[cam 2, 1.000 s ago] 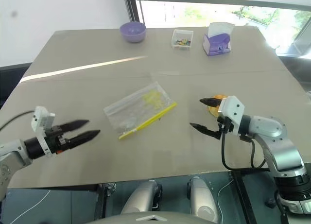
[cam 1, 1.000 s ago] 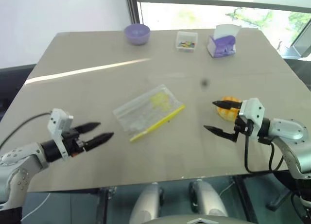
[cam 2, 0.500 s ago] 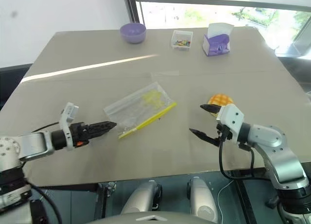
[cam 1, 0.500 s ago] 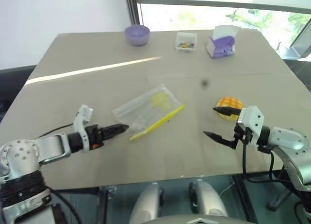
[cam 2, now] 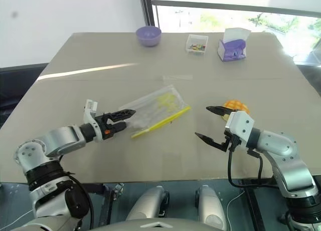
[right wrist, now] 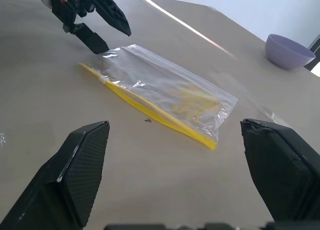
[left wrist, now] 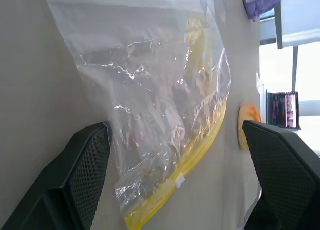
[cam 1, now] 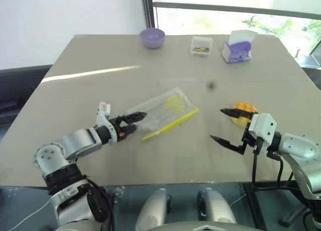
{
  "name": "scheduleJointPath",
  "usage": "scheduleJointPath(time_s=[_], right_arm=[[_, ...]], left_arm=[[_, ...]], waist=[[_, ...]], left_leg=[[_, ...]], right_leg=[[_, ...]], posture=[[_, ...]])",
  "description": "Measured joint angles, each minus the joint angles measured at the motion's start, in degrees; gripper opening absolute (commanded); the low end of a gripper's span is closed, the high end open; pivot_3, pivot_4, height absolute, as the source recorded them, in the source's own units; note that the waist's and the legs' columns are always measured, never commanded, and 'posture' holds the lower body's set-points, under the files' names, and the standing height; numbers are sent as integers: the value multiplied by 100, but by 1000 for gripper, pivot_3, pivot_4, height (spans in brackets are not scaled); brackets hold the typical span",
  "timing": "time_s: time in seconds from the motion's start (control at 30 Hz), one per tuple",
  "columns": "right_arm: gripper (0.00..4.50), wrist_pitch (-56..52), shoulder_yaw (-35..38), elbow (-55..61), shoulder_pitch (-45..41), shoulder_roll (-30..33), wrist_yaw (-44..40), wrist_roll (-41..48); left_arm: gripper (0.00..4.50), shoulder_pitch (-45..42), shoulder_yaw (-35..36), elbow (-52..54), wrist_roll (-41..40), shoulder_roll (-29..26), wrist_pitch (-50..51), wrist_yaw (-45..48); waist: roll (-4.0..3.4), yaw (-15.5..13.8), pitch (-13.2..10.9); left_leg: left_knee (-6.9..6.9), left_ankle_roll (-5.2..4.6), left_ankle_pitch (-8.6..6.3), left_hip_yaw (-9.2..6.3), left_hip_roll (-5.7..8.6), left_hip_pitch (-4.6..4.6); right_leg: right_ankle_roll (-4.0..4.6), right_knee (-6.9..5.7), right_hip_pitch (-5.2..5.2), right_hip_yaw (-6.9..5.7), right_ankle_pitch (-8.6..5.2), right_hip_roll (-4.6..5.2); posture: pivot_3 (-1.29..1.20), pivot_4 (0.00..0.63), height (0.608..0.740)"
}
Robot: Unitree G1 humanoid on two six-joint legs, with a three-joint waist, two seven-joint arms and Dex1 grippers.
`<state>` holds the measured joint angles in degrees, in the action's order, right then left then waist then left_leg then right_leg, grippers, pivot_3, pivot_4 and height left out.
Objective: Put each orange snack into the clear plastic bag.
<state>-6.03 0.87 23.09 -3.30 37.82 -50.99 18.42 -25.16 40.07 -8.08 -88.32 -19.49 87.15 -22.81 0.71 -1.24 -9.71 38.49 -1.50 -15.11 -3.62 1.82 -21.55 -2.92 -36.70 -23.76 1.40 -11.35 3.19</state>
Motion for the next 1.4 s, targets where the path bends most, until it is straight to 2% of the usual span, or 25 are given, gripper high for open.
scheduleJointPath(time_s=[0.13, 0.2, 0.27, 0.3, 0.33, 0.37, 0.4, 0.5, 0.53, 0.7, 0.77, 0.9, 1.07, 1.23, 1.4], right_arm=[[4500, -2, -3, 0, 14, -20, 37, -18], [4500, -13, -4, 3, 15, -24, 67, -21], [4500, -40, -4, 27, 15, -26, 157, -35], [4500, -56, -4, 49, 16, -26, 174, -39], [4500, -86, -5, 81, 16, -26, 205, -40], [4500, -99, -6, 89, 16, -26, 224, -40], [4500, -116, -8, 96, 16, -26, 245, -40], [4500, -197, -21, 123, 14, -53, 297, -40], [4500, -214, -40, 122, 8, -87, 328, -52], [4500, -73, -432, 29, -195, -279, 552, -586], [4500, 231, -615, -193, -290, -359, 647, -946], [4500, 582, -751, -574, -300, -469, 658, -1185], [4500, 1571, -1155, -1757, -690, -692, 894, -1948], [4500, 2590, -1580, -3438, -1639, -1186, 1814, -3080], [4500, 2903, -1883, -4362, -2436, -1618, 2916, -4077]], left_arm=[[4369, -92, -497, -125, -625, 74, -394, -670], [3814, -117, -728, -176, -798, -4, -522, -837], [3022, -132, -956, -293, -866, -107, -657, -953], [2826, -131, -1007, -334, -879, -125, -701, -973], [2277, -131, -1109, -390, -932, -160, -780, -997], [2082, -130, -1168, -418, -978, -175, -816, -1016], [1686, -129, -1218, -457, -1003, -175, -850, -1029], [253, -128, -1479, -626, -1109, -178, -1048, -1117], [104, -128, -1527, -645, -1140, -176, -1098, -1140], [104, -133, -1698, -646, -1645, -144, -1617, -1497], [104, -103, -1777, -485, -2099, -85, -2000, -1756], [104, -112, -1653, -221, -2297, 6, -2375, -1973], [104, -320, -1252, 234, -2328, 343, -2649, -2253], [104, -488, -1009, 547, -2345, 662, -2811, -2635], [104, -561, -897, 814, -2359, 916, -2915, -2905]], waist=[[1, -46, 4], [1, -46, 4], [0, -46, 5], [0, -46, 5], [0, -47, 5], [0, -48, 5], [0, -49, 5], [2, -46, 4], [3, -40, 3], [6, -1, 1], [13, 14, -4], [15, 37, -5], [24, 49, -10], [30, 80, -13], [40, 61, -18]], left_leg=[[0, 5, 3, -3, 5, -1], [0, 5, 4, -1, 5, -1], [-1, 7, 5, -3, 6, -2], [-1, 7, 5, -3, 6, -2], [-1, 7, 5, -5, 6, -4], [-1, 7, 5, -6, 6, -5], [-1, 7, 6, -6, 6, -6], [-1, 8, 6, -6, 6, -9], [-1, 8, 6, -7, 4, -9], [-3, 30, 19, -9, 2, -12], [-4, 33, 20, -12, 1, -17], [-10, 34, 21, -10, 2, -19], [-12, 34, 21, -6, 2, -19], [-14, 37, 23, 2, 1, -13], [-15, 42, 26, -5, 1, -17]], right_leg=[[0, 0, 2, -2, 0, 1], [0, 1, 1, -1, 0, 0], [3, 2, 0, -2, -2, -3], [5, 3, 0, -2, -3, -3], [9, 4, 0, -4, -6, -3], [10, 5, 1, -5, -6, -3], [17, 8, 0, -5, -10, -2], [18, 11, 0, -6, -11, -3], [20, 11, -1, -7, -12, -4], [21, 12, -5, -7, -12, -4], [21, 18, -5, -10, -12, -3], [7, 31, -6, -10, -3, -5], [8, 37, -5, -10, -3, -11], [8, 37, -5, -2, -2, -18], [5, 40, -5, -7, 1, -21]], posture=[[0, 150, 740], [0, 150, 740], [0, 150, 740], [0, 150, 740], [0, 150, 740], [0, 150, 740], [0, 150, 740], [0, 150, 740], [0, 150, 740], [0, 150, 740], [0, 150, 740], [0, 150, 740], [0, 150, 740], [0, 150, 740], [0, 150, 740]])
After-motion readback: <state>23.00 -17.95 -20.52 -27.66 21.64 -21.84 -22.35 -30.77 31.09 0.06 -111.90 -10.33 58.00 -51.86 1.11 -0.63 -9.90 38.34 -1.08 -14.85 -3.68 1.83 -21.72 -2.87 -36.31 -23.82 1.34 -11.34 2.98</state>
